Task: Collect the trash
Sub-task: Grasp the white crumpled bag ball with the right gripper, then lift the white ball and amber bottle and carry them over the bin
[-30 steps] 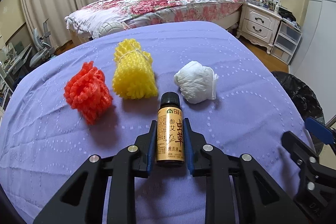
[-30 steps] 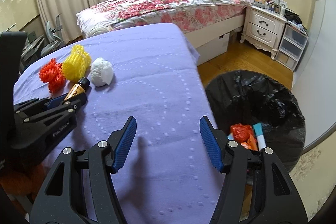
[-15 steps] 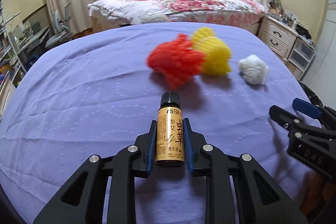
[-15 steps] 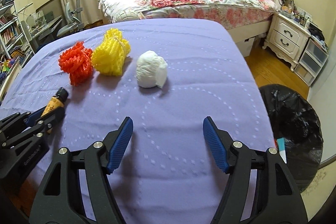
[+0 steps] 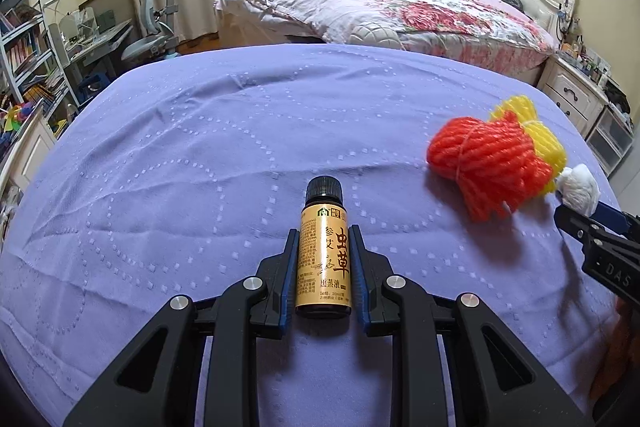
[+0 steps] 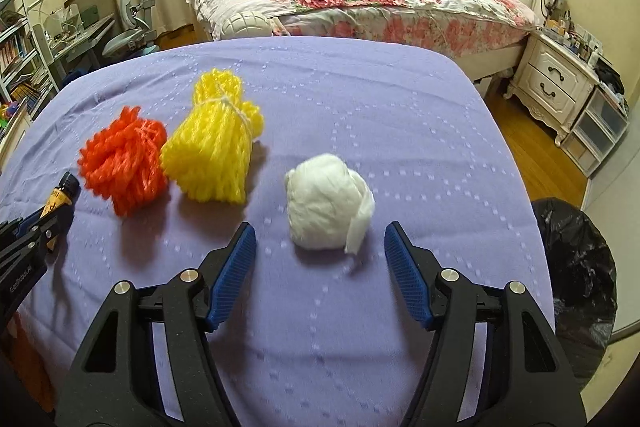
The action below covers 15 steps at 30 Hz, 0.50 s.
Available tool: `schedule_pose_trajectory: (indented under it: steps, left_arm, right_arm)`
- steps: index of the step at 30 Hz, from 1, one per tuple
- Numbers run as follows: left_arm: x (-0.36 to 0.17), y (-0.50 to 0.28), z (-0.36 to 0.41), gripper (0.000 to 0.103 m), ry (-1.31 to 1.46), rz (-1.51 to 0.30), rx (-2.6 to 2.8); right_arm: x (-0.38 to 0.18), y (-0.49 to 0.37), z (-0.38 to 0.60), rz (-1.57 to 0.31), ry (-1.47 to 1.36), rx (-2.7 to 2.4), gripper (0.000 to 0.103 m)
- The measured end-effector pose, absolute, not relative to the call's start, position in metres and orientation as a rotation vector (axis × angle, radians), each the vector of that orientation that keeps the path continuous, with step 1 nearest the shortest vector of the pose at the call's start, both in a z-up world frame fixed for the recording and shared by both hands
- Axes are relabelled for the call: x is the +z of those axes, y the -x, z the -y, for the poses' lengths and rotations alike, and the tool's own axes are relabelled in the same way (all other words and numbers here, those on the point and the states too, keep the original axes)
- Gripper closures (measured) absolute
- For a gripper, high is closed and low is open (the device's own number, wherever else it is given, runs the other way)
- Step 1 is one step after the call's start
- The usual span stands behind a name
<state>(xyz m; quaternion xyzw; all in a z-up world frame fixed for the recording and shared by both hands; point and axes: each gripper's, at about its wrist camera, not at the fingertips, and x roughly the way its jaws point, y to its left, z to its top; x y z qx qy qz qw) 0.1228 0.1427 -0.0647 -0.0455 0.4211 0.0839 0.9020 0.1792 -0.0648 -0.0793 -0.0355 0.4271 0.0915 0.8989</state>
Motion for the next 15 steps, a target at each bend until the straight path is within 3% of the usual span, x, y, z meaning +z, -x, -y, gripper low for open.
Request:
schedule_pose_trajectory:
  steps: [9,15]
  left_arm:
    - [-0.064,-0.120,-0.145,0.078,0.105,-0.863,0.168]
    - [-0.062,-0.118,-0.145,0.078,0.108,-0.863,0.160]
  right_arm:
    - [-0.077,-0.192,0.059,-0.874,0.083,0.167,0.067]
    - [-0.076,-0.181,0.061,-0.875,0.074,0.182,0.071]
